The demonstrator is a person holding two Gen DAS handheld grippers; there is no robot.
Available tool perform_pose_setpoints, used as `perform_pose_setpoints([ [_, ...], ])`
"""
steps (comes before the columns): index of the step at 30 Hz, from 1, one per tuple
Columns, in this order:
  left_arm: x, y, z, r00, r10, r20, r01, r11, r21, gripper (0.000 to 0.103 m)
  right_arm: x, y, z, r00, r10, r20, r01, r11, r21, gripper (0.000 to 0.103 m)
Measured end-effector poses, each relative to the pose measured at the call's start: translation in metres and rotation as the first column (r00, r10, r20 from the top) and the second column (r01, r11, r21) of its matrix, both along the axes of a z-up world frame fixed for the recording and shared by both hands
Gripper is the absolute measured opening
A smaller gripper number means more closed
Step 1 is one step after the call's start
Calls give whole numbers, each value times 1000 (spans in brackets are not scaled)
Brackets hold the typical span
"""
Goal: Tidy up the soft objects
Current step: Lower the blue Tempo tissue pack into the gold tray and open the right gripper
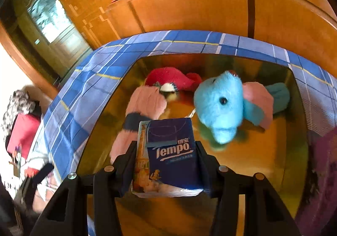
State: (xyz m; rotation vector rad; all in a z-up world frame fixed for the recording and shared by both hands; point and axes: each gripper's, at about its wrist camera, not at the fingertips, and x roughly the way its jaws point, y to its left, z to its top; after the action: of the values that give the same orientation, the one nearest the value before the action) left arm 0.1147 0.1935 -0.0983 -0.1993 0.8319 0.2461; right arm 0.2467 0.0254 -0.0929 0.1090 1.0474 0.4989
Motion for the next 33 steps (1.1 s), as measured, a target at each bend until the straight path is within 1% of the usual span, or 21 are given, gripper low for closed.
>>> perform_pose_setpoints([
  [3,0,0,-1,1000,2,-5,-2,1000,-8,96,12,2,-6,999,-47,-19,47,999,19,52],
  [9,-1,1,-3,1000,7,-11,-7,1000,-21,96,26,3,-21,993,-112,-45,113,994,13,53],
  [15,-2,-1,-6,1000,8,-22,-9,999,-33,96,23,-3,-15,991,-130,-40,132,990,43,54],
  [21,-4,-4,-6,1000,-2,-20,2,999,-40,96,13,-8,-6,990,-143,-16,143,989,44,56],
  [24,-6,-6,-5,1000,-6,-10,6,999,-43,96,3,-10,3,993,-117,-19,119,990,78,56],
  [26,-7,-7,-5,1000,-2,-11,2,999,-40,96,-8,-10,13,995,-100,-4,100,990,100,56],
  [29,-7,-10,-6,1000,-11,-20,10,999,-34,96,-30,-13,32,997,-70,33,65,990,128,56],
  [33,-9,-16,-9,999,-30,-19,29,998,-54,96,-62,-19,60,994,-27,102,15,993,121,56],
])
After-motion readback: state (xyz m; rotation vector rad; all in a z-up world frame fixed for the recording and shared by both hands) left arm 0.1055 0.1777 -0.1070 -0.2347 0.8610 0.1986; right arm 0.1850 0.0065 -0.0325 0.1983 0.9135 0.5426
